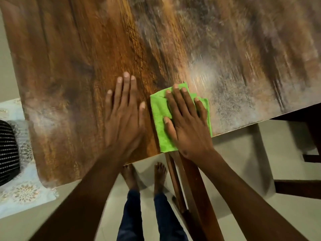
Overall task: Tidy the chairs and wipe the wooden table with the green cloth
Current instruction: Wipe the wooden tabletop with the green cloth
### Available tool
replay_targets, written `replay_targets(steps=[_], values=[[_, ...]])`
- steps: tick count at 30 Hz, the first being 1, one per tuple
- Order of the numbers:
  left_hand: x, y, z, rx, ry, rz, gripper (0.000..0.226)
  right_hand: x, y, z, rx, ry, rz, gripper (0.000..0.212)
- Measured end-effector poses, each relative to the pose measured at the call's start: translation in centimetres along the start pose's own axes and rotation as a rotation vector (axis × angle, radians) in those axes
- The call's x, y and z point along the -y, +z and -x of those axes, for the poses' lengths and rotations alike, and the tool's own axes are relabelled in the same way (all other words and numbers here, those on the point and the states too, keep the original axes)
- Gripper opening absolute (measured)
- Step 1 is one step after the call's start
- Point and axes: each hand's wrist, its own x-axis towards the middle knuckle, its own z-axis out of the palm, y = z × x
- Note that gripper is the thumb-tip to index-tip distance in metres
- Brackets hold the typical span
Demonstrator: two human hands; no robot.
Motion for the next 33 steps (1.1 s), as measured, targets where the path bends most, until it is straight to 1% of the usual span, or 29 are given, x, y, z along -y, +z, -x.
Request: replay_targets(steps=[2,5,8,10,13,16,19,22,23,26,29,33], values=[[-1.1,0.8,-0.3,-0.001,-0.03,-0.03,0.066,-0.3,0.1,-1.2,-0.022,0.011,0.007,0.069],[-0.8,1.1,-0.3,0.02,-0.028,-0.065,0.067,-1.4,-0.3,-6.8,-0.063,0.021,0.006,0.068],[-0.9,1.0,-0.3,0.024,-0.022,-0.061,0.069,-2.2,-1.0,-11.3,-0.037,-0.004,-0.005,0.067],[-1.1,1.0,-0.3,0.03,-0.027,-0.066,0.069,-2.4,-0.9,-10.8,-0.043,-0.023,-0.006,0.067],[-1.6,1.2,-0.5,0.034,-0.062,-0.071,0.069,-2.6,-0.9,-6.4,-0.037,-0.019,0.004,0.067],[-3.2,1.7,-2.3,0.002,-0.104,-0.042,0.069,-2.6,-0.6,-1.2,0.003,-0.009,0.014,0.069],[-3.5,2.1,-3.5,-0.028,-0.11,-0.041,0.066,-2.5,-0.6,1.7,0.046,0.004,0.0,0.069],[-2.9,2.3,-3.5,-0.07,-0.102,0.037,0.061,-0.4,-0.5,1.9,0.058,0.098,-0.023,0.072],[-2.7,2.2,-3.4,-0.087,-0.098,0.07,0.06,0.9,-0.3,1.8,0.073,0.097,-0.026,0.073],[-2.4,2.1,-3.4,-0.118,-0.098,0.163,0.058,3.4,0.2,2.1,0.1,-0.014,-0.052,0.075],[-2.6,2.0,-3.4,-0.119,-0.115,0.161,0.059,1.2,-0.1,1.4,0.063,-0.05,-0.067,0.075],[-2.7,2.2,-3.5,-0.12,-0.12,0.141,0.06,-2.8,-0.7,-3.0,-0.019,0.008,-0.007,0.076]])
